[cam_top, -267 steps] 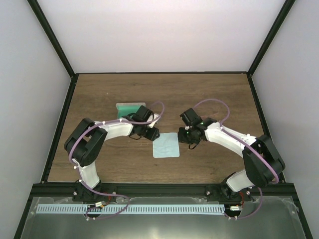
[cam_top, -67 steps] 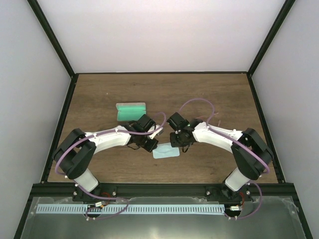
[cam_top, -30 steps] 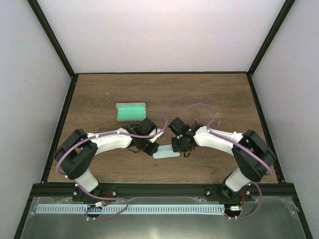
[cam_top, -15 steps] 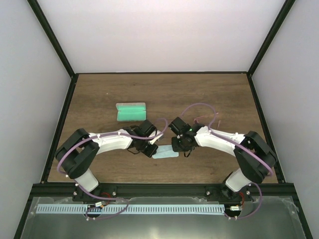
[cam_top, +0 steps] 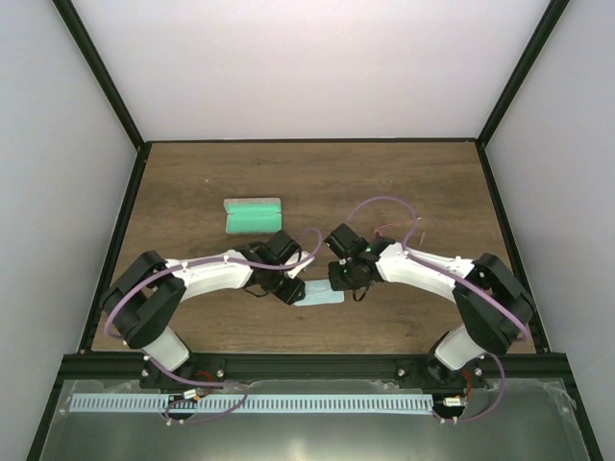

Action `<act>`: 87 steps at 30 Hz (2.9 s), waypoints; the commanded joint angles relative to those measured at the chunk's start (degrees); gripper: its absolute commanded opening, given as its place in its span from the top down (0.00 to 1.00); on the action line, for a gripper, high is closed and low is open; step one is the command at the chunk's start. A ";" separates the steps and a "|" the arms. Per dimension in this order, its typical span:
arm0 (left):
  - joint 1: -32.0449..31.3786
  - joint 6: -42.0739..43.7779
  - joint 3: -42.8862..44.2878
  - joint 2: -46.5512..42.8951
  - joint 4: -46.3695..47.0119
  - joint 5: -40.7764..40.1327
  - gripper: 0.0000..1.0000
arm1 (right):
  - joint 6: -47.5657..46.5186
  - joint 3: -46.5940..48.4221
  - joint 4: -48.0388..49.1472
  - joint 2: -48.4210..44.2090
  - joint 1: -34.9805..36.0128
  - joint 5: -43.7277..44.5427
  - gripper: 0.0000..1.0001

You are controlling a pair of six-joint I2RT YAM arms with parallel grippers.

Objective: Organize the sunglasses
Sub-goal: Fold the glasses cleaning cloth at the center of the board, then pick up the glasses cleaning cloth from the center of the board.

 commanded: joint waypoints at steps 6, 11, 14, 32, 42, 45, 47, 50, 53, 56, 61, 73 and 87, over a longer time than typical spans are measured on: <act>-0.25 -2.04 1.04 -4.25 1.70 5.57 0.62 | -0.12 3.93 4.13 5.21 0.34 -2.90 0.99; -0.25 -3.36 2.96 -0.23 1.77 4.04 0.62 | -0.29 3.74 5.14 6.63 0.34 -3.81 0.99; -0.24 -4.39 4.64 3.65 0.91 1.54 0.62 | -0.10 2.97 5.47 6.65 0.36 -4.11 0.99; -0.22 -6.53 7.32 7.12 2.23 -0.09 0.63 | 3.92 -2.56 5.24 4.27 3.59 -5.62 0.99; -0.17 -7.45 7.62 7.83 2.49 -0.41 0.63 | 6.29 -2.62 3.12 1.09 6.79 -5.49 0.99; -0.17 -7.55 7.74 8.27 2.63 -0.39 0.63 | 6.93 -2.98 2.29 -0.54 7.36 -5.66 0.99; -0.17 -7.69 7.83 8.47 2.81 -0.35 0.63 | 7.23 -3.20 1.79 -1.78 7.37 -5.30 0.99; -0.19 -7.90 7.74 8.21 2.67 -0.60 0.63 | 7.26 -2.59 0.16 -3.77 7.37 -3.32 0.99; -0.24 -8.19 7.76 7.30 2.33 -0.79 0.63 | 7.18 -1.98 -0.61 -4.92 7.01 -1.32 0.99; -0.26 -8.87 7.23 4.21 2.60 -1.28 0.62 | 7.71 -2.11 -0.99 -4.01 5.97 -0.31 0.96; -0.27 -12.43 4.57 -5.32 4.44 -7.47 0.56 | 12.36 -1.04 -2.84 -2.39 5.00 3.18 0.75; -0.65 -22.34 1.95 -3.87 -0.22 -10.94 0.29 | 17.08 0.27 -3.62 0.72 3.96 6.94 0.60; -0.67 -24.62 1.91 -0.91 -1.35 -7.87 0.31 | 12.99 0.37 -0.56 5.21 1.77 3.90 0.74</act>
